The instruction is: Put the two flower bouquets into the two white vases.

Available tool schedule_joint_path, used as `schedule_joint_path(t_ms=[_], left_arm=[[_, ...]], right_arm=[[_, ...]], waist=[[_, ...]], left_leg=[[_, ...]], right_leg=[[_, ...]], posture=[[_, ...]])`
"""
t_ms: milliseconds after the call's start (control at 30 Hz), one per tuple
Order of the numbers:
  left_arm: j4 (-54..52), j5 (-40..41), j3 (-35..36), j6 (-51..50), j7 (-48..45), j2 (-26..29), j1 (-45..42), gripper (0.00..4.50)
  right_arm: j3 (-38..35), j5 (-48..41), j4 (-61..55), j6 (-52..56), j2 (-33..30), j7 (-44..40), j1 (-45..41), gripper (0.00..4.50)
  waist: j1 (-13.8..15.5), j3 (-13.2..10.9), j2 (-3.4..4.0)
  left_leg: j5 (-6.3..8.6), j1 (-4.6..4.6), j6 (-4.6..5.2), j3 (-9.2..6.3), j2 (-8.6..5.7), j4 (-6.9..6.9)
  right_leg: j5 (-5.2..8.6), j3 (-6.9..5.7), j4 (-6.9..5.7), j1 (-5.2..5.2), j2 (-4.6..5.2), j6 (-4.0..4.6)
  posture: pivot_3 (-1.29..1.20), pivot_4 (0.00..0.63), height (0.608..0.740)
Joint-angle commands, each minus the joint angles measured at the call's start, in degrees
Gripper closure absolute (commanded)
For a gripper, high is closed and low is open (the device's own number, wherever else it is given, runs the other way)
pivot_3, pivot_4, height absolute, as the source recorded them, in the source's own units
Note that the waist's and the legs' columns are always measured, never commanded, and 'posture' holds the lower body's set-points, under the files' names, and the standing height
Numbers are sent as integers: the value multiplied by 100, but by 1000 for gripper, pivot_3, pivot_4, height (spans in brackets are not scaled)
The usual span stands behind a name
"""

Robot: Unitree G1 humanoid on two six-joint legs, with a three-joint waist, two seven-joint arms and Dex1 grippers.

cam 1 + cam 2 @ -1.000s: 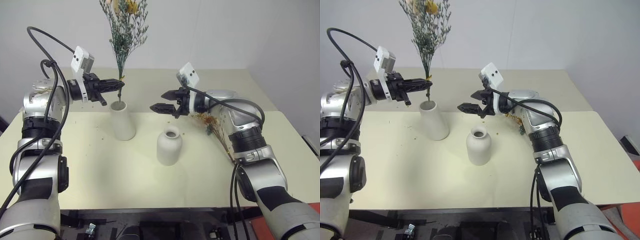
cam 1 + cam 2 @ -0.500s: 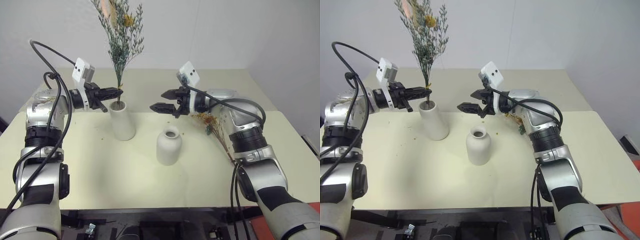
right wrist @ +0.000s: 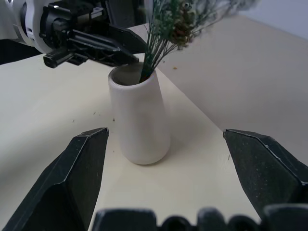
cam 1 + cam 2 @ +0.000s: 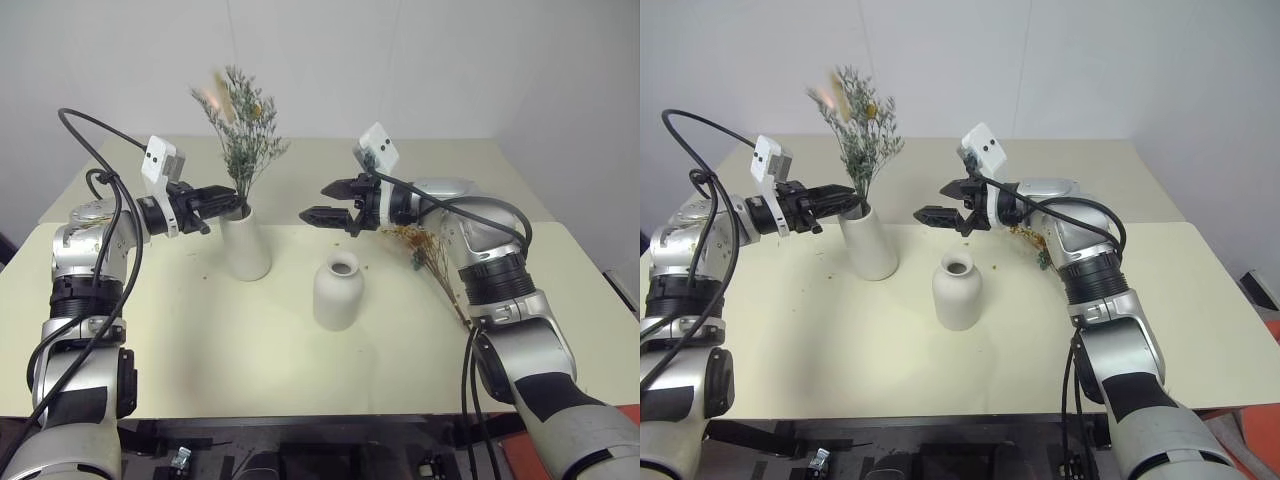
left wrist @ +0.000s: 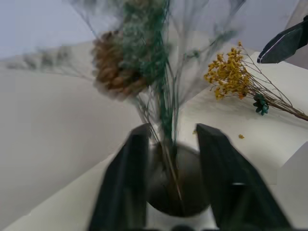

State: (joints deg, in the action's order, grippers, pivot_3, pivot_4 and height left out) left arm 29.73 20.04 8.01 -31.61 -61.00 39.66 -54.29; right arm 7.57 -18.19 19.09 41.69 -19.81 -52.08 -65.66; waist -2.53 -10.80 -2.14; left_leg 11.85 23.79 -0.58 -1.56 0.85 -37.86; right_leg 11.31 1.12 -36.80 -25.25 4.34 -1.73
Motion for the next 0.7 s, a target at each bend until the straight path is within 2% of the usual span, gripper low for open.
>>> schedule_joint_path(t_ms=[33, 200, 367, 533, 700], left_arm=[[-439, 189, 190, -119, 106, 71, 49, 1627], [-1126, 379, 339, -424, 204, 227, 444, 60], [-2234, 622, 644, -806, 383, 554, 1156, 26], [-3576, 1118, 1410, -1247, 567, 1011, 2169, 26], [-4382, 1735, 1961, -1458, 661, 1100, 2613, 26]], right_arm=[[-89, -86, -356, 3, -42, -46, 17, 0], [-93, -88, -468, 47, -45, -41, 62, 0], [-96, -99, -594, 114, -88, -35, 134, 0], [-135, -138, -790, 224, -252, -76, 253, 0], [-196, -209, -974, 311, -515, -126, 363, 0]], waist=[[1, 0, 0], [-9, 0, 0], [-15, -1, 1], [-6, -2, 3], [40, -2, 3]], left_leg=[[0, 0, 0, 0, 0, 0], [0, -1, 0, 0, 0, 0], [0, -3, 0, 0, 3, 0], [0, -5, 0, 1, 5, 1], [0, -15, 0, 2, 3, 0]], right_leg=[[0, 0, 0, 0, 0, 0], [0, 1, 0, 0, 0, 0], [1, 2, 2, -1, -2, 1], [3, 4, 7, -2, -1, 5], [5, 4, 12, 5, 1, 7]], posture=[[0, 150, 740], [0, 150, 740], [0, 150, 740], [0, 150, 740], [0, 150, 740]])
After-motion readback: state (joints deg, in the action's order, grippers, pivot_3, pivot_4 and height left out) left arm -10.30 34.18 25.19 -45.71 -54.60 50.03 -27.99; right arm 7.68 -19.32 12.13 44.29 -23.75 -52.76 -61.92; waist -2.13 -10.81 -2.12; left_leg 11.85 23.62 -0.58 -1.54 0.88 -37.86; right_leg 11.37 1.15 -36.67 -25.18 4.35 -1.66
